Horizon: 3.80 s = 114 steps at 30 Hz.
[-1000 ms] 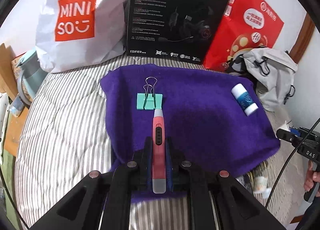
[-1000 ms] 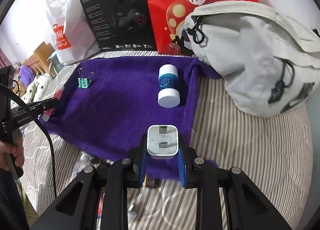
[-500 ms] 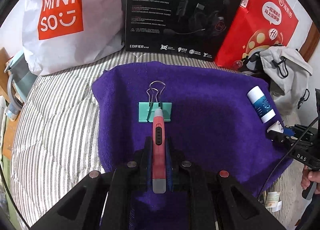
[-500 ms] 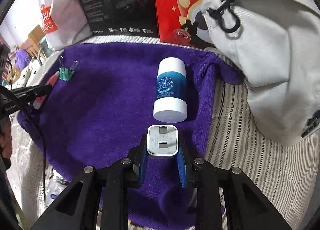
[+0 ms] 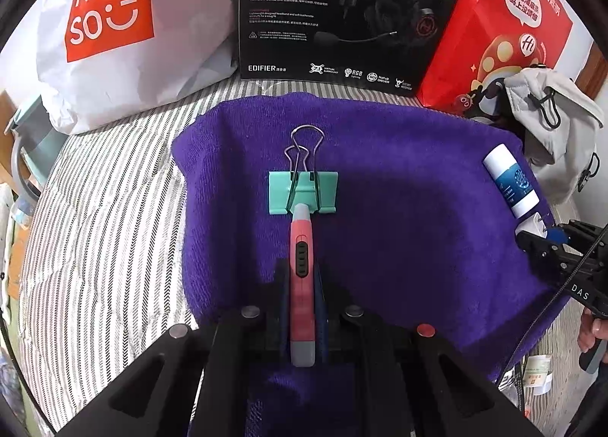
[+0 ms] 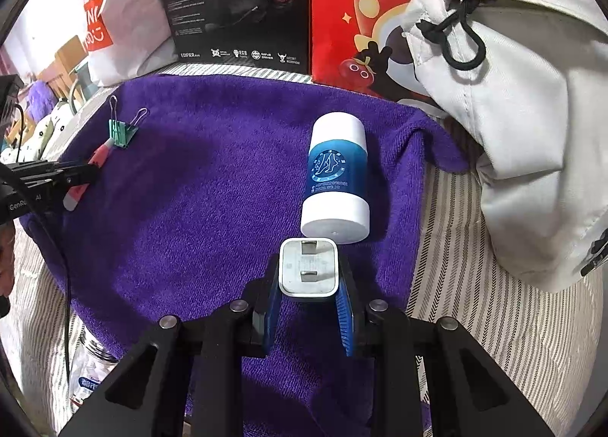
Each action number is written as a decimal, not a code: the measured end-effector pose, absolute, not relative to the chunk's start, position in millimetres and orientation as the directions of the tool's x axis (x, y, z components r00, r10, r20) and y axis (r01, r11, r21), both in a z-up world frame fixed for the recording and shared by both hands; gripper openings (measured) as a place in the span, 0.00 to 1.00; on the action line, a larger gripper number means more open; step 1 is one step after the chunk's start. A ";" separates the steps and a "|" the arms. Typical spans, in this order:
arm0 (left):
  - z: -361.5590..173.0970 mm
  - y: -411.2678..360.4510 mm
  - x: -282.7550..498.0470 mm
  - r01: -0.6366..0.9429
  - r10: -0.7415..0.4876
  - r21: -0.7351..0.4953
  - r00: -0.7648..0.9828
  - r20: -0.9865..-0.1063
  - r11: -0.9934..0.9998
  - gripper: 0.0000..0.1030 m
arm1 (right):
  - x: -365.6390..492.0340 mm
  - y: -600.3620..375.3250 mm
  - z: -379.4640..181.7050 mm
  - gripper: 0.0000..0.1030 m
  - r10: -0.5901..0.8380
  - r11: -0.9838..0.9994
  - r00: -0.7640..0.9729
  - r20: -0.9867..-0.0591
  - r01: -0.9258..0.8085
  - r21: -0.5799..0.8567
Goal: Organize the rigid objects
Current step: 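Place the highlighter beside the clip with the left tool while the right tool places the charger beside the container, then withdraw both open tools back toward the remaining items, then grasp the clear pill jar with the left tool while the right tool grasps the small white USB light, then carry the jar onto the towel with the left tool while the right tool carries the USB light there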
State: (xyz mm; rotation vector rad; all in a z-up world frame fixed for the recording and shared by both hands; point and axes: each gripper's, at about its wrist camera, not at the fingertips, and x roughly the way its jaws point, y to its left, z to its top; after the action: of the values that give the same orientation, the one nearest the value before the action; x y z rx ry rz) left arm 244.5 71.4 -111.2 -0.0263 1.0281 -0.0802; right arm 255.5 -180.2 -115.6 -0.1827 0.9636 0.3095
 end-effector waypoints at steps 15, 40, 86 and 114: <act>-110.2 63.8 221.1 0.089 -0.138 -0.108 0.483 -0.865 0.990 0.50 | 221.8 -188.5 -102.1 0.47 0.218 0.937 0.489 -0.845 -0.348 0.040; -91.9 -27.9 107.6 0.223 -0.224 -0.131 0.471 -0.853 0.966 0.52 | 76.8 -271.8 -68.6 0.58 0.225 0.974 0.578 -0.784 -0.112 0.198; -127.7 -24.3 87.1 0.234 -0.122 -0.003 0.494 -0.861 0.972 0.38 | 94.9 -223.2 -135.6 0.24 0.202 0.972 0.497 -0.844 -0.210 0.110; -109.5 31.9 74.0 0.146 -0.158 -0.095 0.512 -0.844 0.985 0.37 | 84.5 -233.7 -103.4 0.23 0.261 0.959 0.545 -0.797 -0.238 0.152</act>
State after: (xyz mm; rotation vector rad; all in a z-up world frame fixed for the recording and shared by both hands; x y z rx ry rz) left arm 74.0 31.9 -109.5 -0.0124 1.0171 -0.1827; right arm 84.5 -233.7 -103.4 0.0271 0.9492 0.2959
